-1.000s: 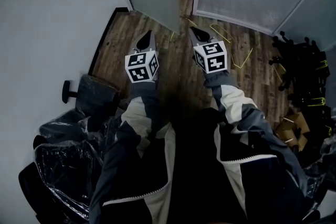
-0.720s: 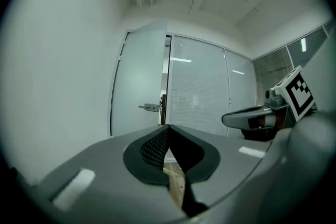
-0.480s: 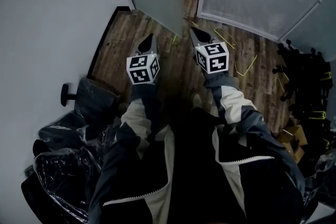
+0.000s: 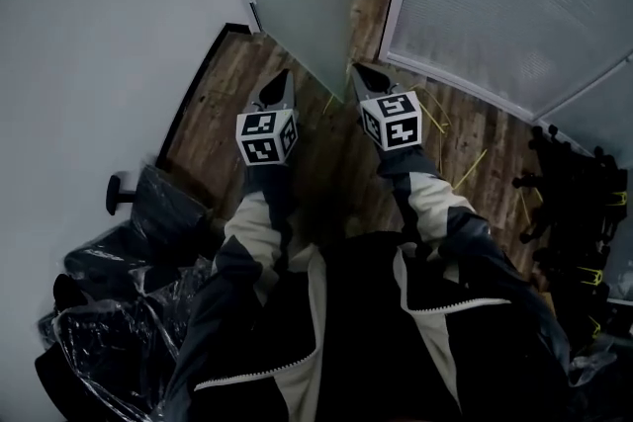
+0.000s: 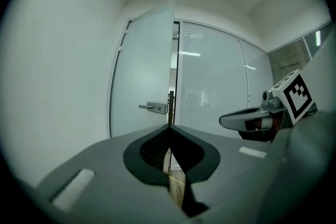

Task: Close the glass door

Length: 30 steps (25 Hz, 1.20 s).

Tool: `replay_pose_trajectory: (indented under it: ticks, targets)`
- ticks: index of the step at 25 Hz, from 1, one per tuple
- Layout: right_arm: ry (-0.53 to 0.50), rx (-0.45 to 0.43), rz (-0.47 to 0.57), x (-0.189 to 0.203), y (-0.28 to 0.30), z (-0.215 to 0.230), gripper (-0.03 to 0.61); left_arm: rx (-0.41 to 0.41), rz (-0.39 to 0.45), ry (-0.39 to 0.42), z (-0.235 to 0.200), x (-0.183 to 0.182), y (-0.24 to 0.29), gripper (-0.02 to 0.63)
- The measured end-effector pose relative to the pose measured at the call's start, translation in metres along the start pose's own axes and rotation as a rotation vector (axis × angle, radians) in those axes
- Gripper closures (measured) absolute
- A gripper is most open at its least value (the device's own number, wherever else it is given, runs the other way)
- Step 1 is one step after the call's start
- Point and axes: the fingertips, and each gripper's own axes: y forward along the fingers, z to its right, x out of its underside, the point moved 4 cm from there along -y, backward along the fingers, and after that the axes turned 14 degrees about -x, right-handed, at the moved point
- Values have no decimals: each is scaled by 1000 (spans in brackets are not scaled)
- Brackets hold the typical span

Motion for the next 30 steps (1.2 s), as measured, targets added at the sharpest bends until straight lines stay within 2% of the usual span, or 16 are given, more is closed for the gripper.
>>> replay_pose_trajectory:
  ticks: [8, 18, 23, 30]
  targets:
    - [-10, 3, 5, -22, 24, 84, 574, -21, 34, 1, 19, -28, 74, 610]
    - [-19, 23, 5, -34, 83, 131, 574, 2, 35, 6, -2, -37, 155, 610]
    - [-29, 80, 9, -49, 125, 152, 574, 48, 49, -1, -29, -50, 211, 611]
    - [3, 209, 20, -76, 185, 193, 574, 158, 46, 23, -65, -75, 299, 611]
